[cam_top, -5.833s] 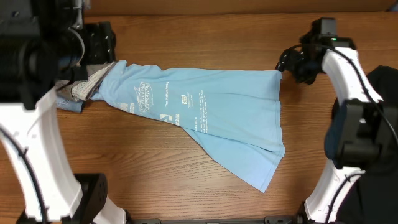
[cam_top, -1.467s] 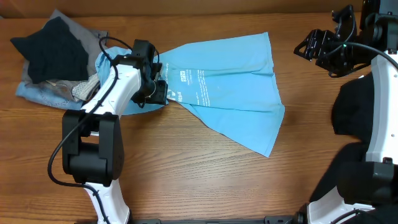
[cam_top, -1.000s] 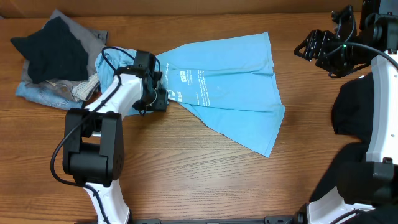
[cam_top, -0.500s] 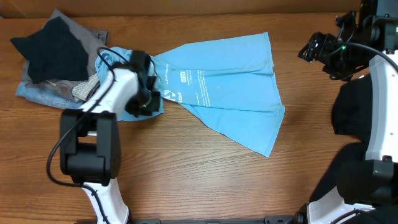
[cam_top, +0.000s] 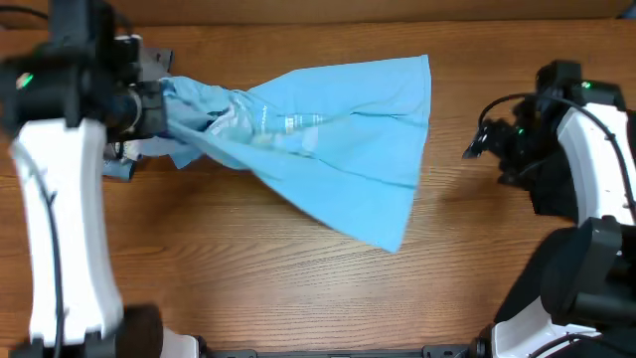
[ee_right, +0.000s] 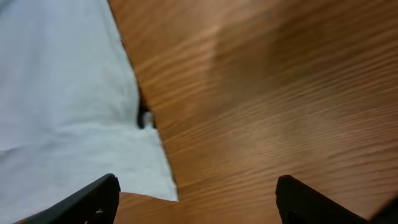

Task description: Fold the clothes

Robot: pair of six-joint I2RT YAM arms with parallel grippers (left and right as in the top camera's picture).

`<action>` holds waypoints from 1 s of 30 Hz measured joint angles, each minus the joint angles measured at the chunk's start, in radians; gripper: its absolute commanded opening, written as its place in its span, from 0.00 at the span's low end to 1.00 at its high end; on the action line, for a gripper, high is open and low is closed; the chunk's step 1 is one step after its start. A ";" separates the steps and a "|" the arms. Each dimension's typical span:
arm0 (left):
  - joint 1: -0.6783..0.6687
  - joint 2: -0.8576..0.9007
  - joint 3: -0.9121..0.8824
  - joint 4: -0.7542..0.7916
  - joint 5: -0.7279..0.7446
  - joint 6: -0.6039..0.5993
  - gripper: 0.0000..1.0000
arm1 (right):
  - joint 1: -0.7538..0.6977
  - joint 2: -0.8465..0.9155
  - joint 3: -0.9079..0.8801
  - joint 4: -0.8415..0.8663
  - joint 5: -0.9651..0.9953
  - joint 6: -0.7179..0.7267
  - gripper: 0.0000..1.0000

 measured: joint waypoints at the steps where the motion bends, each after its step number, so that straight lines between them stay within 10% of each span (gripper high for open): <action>1: 0.000 -0.031 0.006 -0.004 -0.002 0.000 0.04 | 0.007 0.000 -0.032 0.003 -0.013 -0.004 0.83; 30: 0.000 -0.106 0.009 -0.022 -0.008 0.000 0.05 | 0.751 0.001 -0.468 0.335 -0.083 0.039 0.73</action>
